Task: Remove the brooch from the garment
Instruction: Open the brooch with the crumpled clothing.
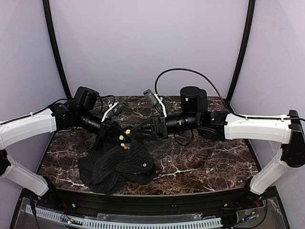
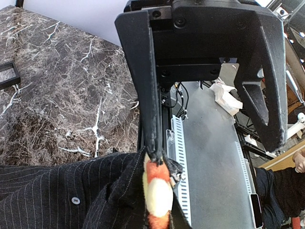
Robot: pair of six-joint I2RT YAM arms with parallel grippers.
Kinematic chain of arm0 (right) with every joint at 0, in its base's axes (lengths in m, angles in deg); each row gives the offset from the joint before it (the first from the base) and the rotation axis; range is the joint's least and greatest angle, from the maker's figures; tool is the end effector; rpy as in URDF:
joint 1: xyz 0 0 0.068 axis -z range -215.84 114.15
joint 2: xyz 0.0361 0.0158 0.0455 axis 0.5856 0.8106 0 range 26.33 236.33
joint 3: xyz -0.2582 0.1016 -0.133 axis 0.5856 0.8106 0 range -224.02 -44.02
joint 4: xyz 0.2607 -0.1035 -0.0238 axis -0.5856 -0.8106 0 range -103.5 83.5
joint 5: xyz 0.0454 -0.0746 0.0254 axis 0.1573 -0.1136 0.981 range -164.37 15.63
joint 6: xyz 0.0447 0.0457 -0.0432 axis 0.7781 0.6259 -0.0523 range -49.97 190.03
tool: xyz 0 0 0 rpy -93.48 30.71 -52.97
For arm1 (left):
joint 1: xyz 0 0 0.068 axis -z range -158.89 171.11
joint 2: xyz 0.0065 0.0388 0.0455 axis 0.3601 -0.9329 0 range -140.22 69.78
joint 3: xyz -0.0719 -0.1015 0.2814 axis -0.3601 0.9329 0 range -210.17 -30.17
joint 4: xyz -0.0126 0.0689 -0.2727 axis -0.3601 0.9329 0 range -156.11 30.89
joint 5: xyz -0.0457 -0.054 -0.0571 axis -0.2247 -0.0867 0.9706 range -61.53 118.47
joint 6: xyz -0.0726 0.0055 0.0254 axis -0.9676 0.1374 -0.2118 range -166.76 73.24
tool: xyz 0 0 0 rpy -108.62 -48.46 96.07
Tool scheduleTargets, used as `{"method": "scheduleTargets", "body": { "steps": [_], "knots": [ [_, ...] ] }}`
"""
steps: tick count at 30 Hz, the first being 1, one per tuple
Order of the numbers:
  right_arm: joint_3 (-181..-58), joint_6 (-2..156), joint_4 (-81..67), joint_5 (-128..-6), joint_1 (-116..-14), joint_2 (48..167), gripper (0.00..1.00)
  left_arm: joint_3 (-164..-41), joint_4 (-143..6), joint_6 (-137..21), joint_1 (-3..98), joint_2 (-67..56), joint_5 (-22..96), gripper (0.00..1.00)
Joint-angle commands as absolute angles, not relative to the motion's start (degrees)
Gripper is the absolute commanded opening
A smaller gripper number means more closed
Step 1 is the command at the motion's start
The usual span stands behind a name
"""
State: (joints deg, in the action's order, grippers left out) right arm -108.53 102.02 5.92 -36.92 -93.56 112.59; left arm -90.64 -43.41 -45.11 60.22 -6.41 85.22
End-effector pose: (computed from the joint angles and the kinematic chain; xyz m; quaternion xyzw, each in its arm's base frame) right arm 0.1770 0.3548 0.3493 -0.3633 0.6576 0.6058 0.2620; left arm 0.2037 -0.2365 0.3219 0.4697 0.6706 -0.5282 0.2251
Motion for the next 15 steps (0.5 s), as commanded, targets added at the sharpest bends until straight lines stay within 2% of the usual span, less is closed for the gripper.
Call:
{"method": "scheduleTargets", "body": {
  "steps": [1, 15],
  "knots": [
    [-109.3, 102.1, 7.6, -35.7, -94.1, 113.3, 0.61, -90.0, -44.8, -45.2, 60.0, -6.3, 86.7, 0.01],
    [-109.7, 103.0, 9.2, -34.1, -94.4, 114.8, 0.52, -90.0, -45.1, -45.5, 60.0, -6.5, 85.9, 0.01]
  ]
}}
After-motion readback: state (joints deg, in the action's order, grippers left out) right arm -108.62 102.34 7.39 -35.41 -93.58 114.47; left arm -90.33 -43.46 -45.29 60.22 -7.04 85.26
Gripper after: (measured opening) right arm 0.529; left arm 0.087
